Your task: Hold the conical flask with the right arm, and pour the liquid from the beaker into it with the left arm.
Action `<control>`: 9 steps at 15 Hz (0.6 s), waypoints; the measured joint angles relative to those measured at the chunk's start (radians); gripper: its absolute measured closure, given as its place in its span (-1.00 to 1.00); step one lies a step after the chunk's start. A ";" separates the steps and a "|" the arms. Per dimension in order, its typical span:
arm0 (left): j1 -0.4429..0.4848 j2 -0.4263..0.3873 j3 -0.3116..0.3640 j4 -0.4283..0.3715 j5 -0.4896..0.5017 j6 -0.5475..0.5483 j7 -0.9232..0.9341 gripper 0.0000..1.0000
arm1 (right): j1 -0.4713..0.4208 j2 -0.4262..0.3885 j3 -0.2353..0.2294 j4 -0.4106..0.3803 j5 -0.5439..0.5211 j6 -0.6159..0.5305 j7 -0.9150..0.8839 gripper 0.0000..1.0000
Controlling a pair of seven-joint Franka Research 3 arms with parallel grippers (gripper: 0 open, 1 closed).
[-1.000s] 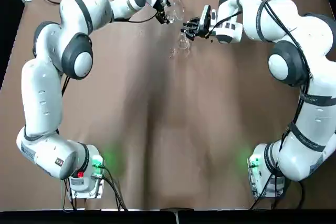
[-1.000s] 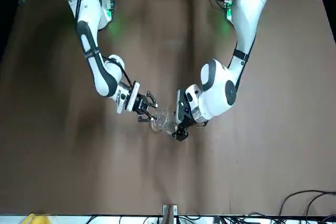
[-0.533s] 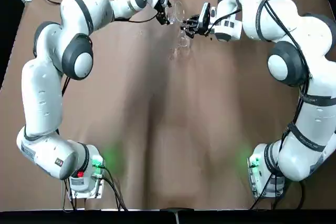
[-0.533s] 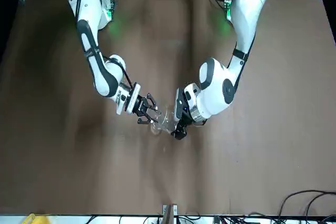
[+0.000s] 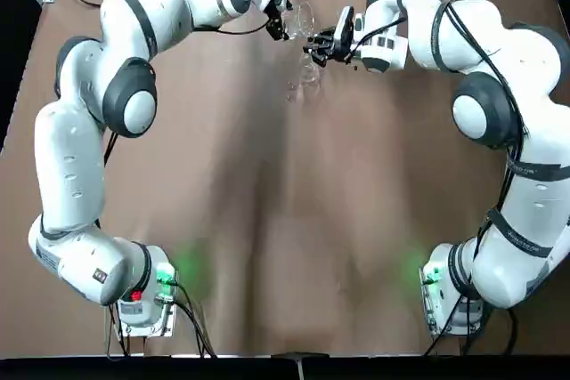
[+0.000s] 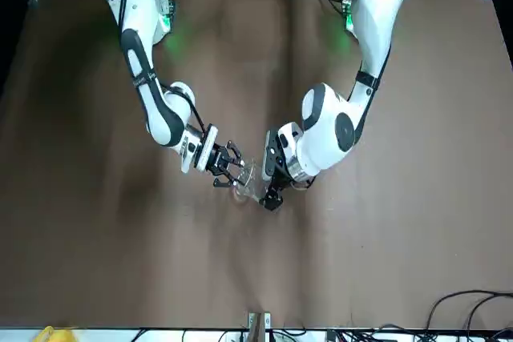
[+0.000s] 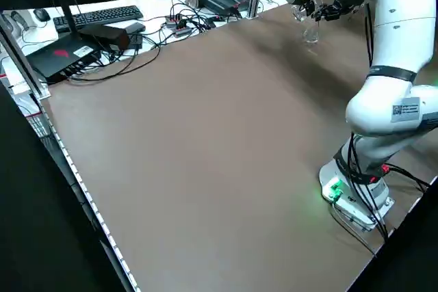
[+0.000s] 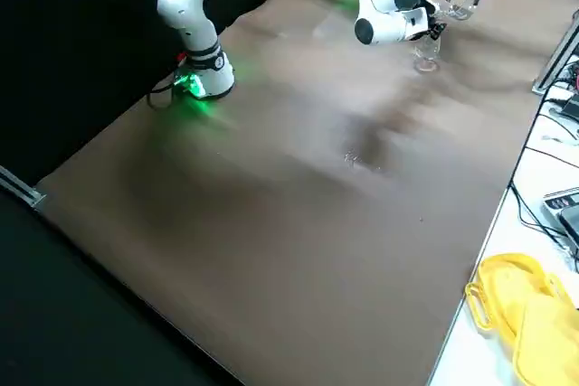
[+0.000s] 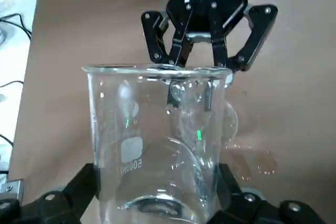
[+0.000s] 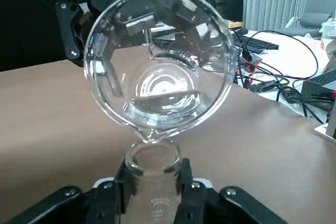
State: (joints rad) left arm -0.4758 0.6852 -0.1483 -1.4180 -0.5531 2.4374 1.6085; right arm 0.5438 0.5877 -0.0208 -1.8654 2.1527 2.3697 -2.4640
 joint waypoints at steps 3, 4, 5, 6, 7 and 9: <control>-0.001 -0.003 -0.002 0.000 0.101 -0.002 -0.063 -0.93 | 0.000 0.001 -0.002 0.000 0.001 0.002 0.001 0.22; -0.001 -0.003 -0.002 0.000 0.109 -0.002 -0.067 -0.93 | 0.000 0.001 -0.002 0.000 0.001 0.003 0.001 0.22; -0.001 -0.003 -0.002 0.000 0.118 -0.002 -0.069 -0.93 | 0.000 0.001 -0.002 0.000 0.001 0.003 0.001 0.22; -0.001 -0.003 -0.002 0.000 0.124 -0.002 -0.070 -0.93 | 0.000 0.001 -0.002 0.000 0.001 0.003 0.001 0.22; -0.002 -0.003 -0.002 0.000 0.127 -0.002 -0.070 -0.93 | 0.000 0.001 -0.002 0.000 0.001 0.004 0.001 0.22; -0.004 -0.003 -0.003 0.000 0.130 -0.002 -0.070 -0.93 | 0.000 0.001 -0.002 0.000 0.001 0.004 0.001 0.22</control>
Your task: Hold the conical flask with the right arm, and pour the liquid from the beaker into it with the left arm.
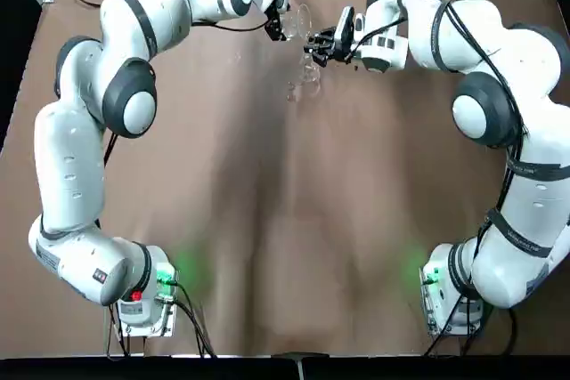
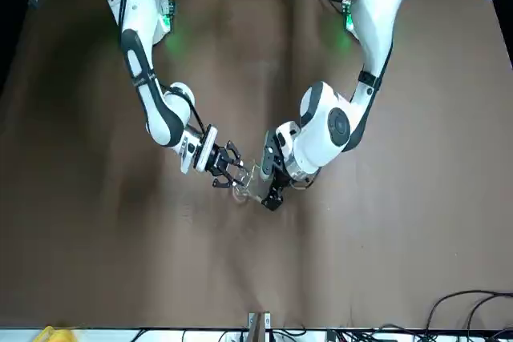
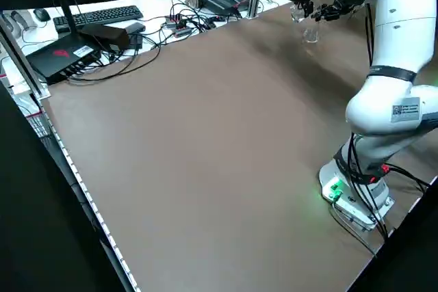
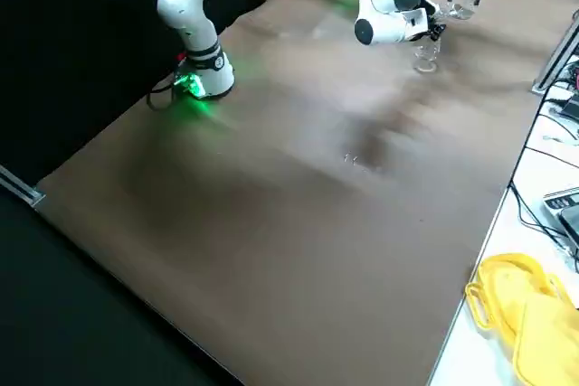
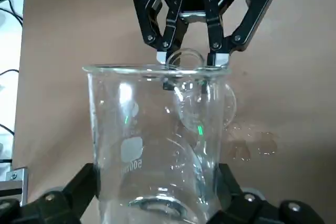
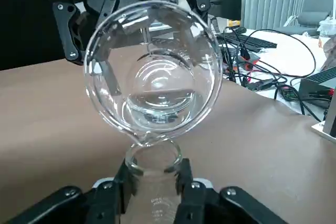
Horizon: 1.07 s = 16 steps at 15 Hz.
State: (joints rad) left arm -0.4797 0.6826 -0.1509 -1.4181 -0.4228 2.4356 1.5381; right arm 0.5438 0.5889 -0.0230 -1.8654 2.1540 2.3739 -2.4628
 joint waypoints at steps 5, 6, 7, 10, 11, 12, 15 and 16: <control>-0.013 -0.001 0.000 0.000 0.015 0.000 -0.015 -0.93 | 0.000 0.001 0.000 0.000 0.000 0.002 0.000 0.22; -0.014 -0.003 0.000 0.000 0.034 0.000 -0.027 -0.93 | 0.000 0.001 0.000 0.000 0.000 0.002 0.000 0.22; -0.016 -0.006 0.000 0.000 0.057 0.000 -0.045 -0.93 | 0.000 0.001 0.000 0.000 0.000 0.002 0.000 0.22; -0.019 -0.015 0.000 0.000 0.123 0.000 -0.102 -0.93 | 0.000 0.001 0.001 0.000 0.000 0.003 0.000 0.22; -0.020 -0.016 0.000 0.000 0.137 -0.004 -0.117 -0.93 | 0.000 0.001 0.001 0.000 0.000 0.003 0.000 0.22; -0.020 -0.017 0.000 0.000 0.143 -0.010 -0.127 -0.93 | 0.000 0.001 0.001 0.000 0.000 0.003 0.000 0.22; -0.025 -0.017 0.001 0.000 0.146 -0.017 -0.129 -0.93 | 0.000 0.001 0.001 0.000 0.000 0.004 0.000 0.22; -0.028 -0.018 0.002 0.000 0.146 -0.017 -0.130 -0.93 | 0.000 0.001 0.001 0.000 0.000 0.004 0.000 0.22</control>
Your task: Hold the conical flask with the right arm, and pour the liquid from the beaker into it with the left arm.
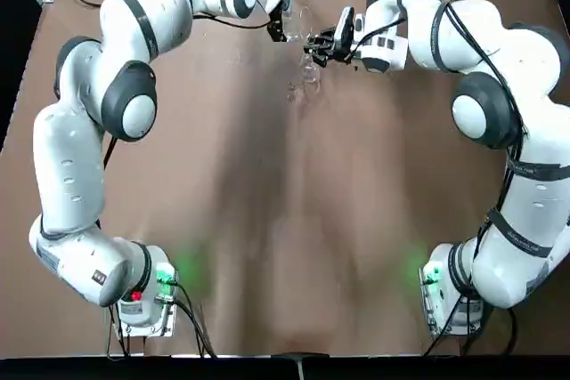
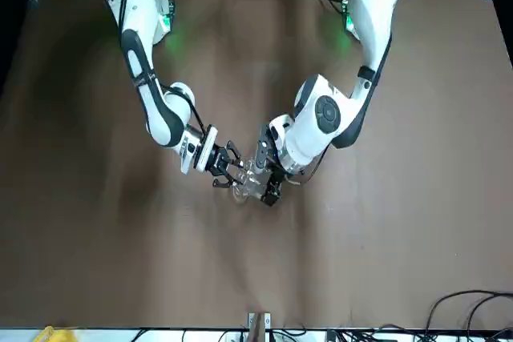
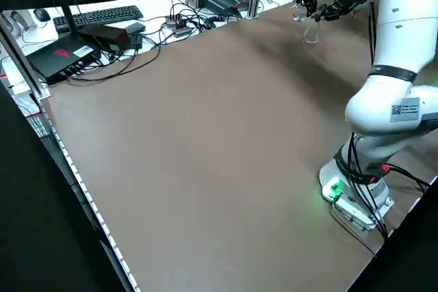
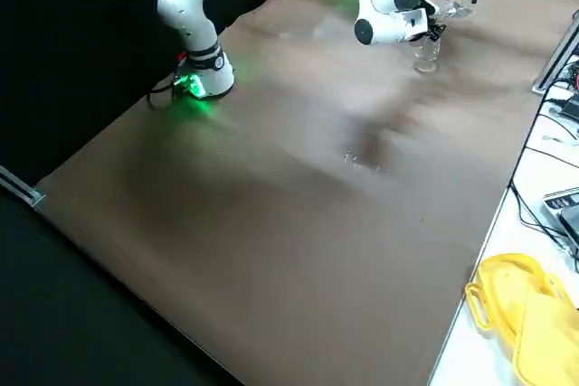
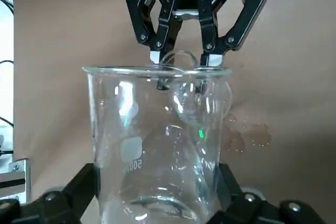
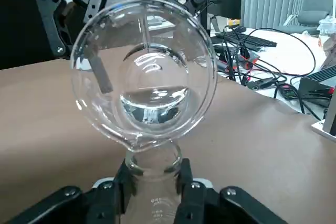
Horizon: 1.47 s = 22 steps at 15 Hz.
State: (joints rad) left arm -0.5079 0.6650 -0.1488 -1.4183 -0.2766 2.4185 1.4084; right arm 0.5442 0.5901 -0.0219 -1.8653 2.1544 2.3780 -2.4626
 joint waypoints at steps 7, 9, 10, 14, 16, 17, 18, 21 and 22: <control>-0.022 -0.016 0.006 0.000 0.045 -0.002 -0.025 -0.93 | 0.000 0.000 0.000 0.000 0.000 0.001 0.000 0.22; -0.026 -0.022 0.006 0.000 0.094 -0.008 -0.065 -0.93 | 0.000 0.000 0.000 0.000 0.000 0.001 0.000 0.22; -0.026 -0.024 0.006 0.000 0.109 -0.009 -0.076 -0.93 | 0.000 0.000 0.000 0.000 0.000 0.001 0.000 0.22; -0.028 -0.025 0.007 0.000 0.126 -0.010 -0.077 -0.93 | 0.000 0.000 0.000 0.001 0.000 0.002 0.000 0.22; -0.031 -0.026 0.007 0.000 0.137 -0.010 -0.077 -0.93 | 0.000 0.000 0.000 0.001 0.000 0.002 0.000 0.22; -0.032 -0.028 0.007 0.000 0.146 -0.010 -0.077 -0.93 | 0.000 0.000 0.000 0.001 0.000 0.002 0.000 0.22; -0.032 -0.030 0.007 0.000 0.156 -0.010 -0.077 -0.93 | 0.000 0.000 0.000 0.001 0.000 0.002 0.000 0.22; -0.032 -0.034 0.007 0.000 0.169 -0.015 -0.077 -0.93 | 0.000 0.000 0.000 0.001 0.000 0.003 0.000 0.22; -0.033 -0.034 0.007 0.000 0.174 -0.019 -0.078 -0.93 | 0.000 0.000 0.000 0.001 0.000 0.003 0.000 0.22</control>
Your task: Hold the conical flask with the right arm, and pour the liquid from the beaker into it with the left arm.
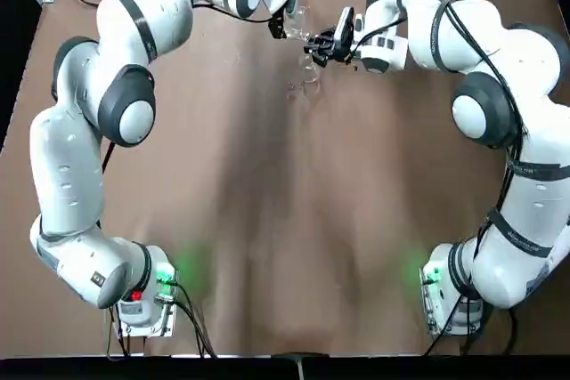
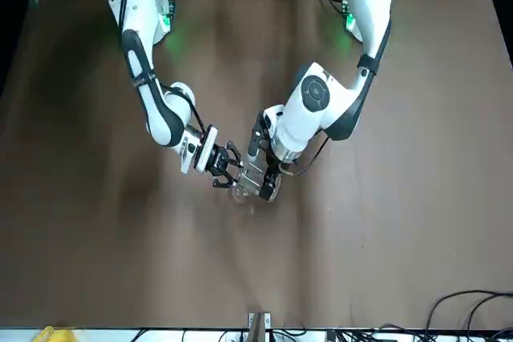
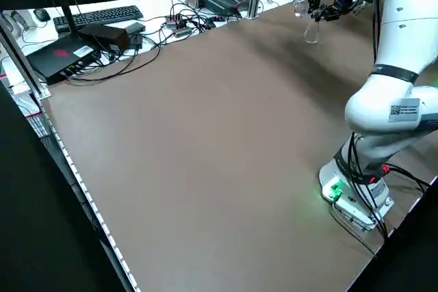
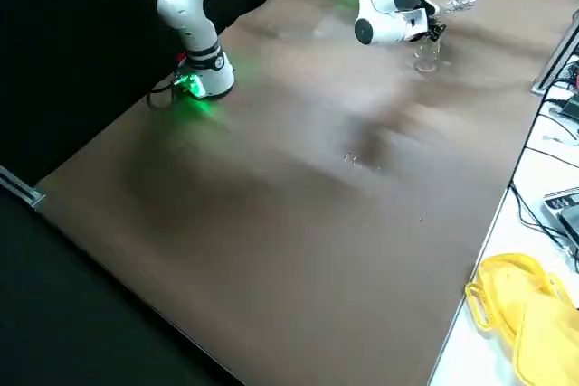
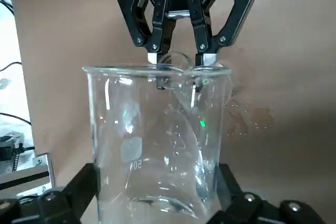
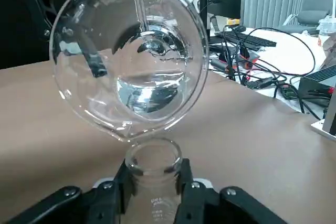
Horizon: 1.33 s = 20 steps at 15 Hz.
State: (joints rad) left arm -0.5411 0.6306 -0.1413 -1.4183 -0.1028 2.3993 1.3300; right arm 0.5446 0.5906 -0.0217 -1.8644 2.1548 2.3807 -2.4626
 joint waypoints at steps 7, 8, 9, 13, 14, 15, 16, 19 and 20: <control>-0.009 0.000 0.000 0.000 0.085 -0.003 -0.076 -0.93 | 0.001 0.001 0.001 0.000 0.000 0.001 0.000 0.22; -0.009 0.000 0.000 0.000 0.087 -0.003 -0.076 -0.93 | 0.001 0.001 0.001 0.000 0.000 0.001 0.000 0.22; -0.011 0.000 0.000 0.000 0.089 -0.003 -0.076 -0.93 | 0.003 0.001 0.002 0.000 0.000 0.001 0.000 0.22; -0.021 0.000 0.000 0.000 0.122 -0.003 -0.097 -0.93 | 0.012 0.003 0.002 0.000 0.000 0.001 0.000 0.22; -0.022 0.000 0.000 0.000 0.134 -0.003 -0.106 -0.93 | 0.014 0.004 0.002 0.000 0.000 0.002 0.000 0.22; -0.023 0.000 0.000 0.000 0.144 -0.003 -0.113 -0.93 | 0.015 0.005 0.002 0.000 0.000 0.002 0.000 0.22; -0.023 0.000 0.000 0.000 0.151 -0.003 -0.114 -0.93 | 0.015 0.006 0.002 0.000 0.000 0.002 0.000 0.22; -0.023 0.000 0.001 0.000 0.158 -0.005 -0.114 -0.93 | 0.015 0.010 0.002 0.000 0.000 0.002 0.000 0.22; -0.023 0.000 0.001 0.000 0.162 -0.010 -0.114 -0.93 | 0.015 0.010 0.002 0.000 0.000 0.002 0.000 0.22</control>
State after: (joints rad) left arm -0.5644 0.6305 -0.1402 -1.4184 0.0591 2.3892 1.2160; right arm 0.5596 0.6011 -0.0194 -1.8644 2.1549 2.3831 -2.4628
